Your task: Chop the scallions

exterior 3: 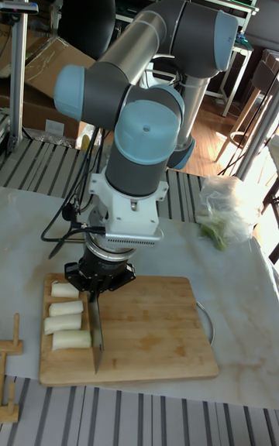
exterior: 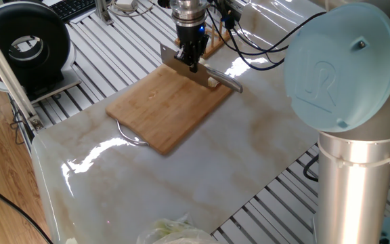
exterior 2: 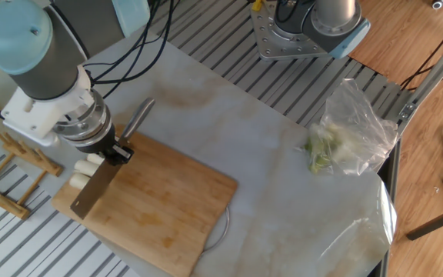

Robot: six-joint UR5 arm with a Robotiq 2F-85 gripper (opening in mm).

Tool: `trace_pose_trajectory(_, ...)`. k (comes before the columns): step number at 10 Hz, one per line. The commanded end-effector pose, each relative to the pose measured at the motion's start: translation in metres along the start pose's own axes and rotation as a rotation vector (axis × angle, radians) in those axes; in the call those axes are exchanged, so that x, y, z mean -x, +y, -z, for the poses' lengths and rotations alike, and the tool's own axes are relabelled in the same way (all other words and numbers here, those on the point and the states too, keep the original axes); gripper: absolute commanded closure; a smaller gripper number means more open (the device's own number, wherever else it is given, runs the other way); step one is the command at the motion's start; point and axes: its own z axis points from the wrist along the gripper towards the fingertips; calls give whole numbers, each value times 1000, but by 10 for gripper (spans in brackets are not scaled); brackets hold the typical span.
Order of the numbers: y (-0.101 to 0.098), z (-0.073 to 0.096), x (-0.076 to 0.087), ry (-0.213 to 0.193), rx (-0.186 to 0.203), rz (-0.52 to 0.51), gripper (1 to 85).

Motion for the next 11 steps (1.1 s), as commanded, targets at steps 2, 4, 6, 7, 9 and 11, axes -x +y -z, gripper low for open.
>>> trace_pose_trajectory(2, 0, 3, 2, -12, 17, -23, 843)
trace_pose_trajectory(4, -4, 3, -1, -5, 23, -15, 843)
trace_pose_trajectory(6, -4, 4, -6, 9, 30, -6, 843)
trace_pose_trajectory(7, -5, 3, -8, 11, 30, 0, 843)
trace_pose_trajectory(9, -6, 1, -8, 5, 34, 13, 843)
trace_pose_trajectory(11, -9, 1, -10, 10, 32, 18, 843)
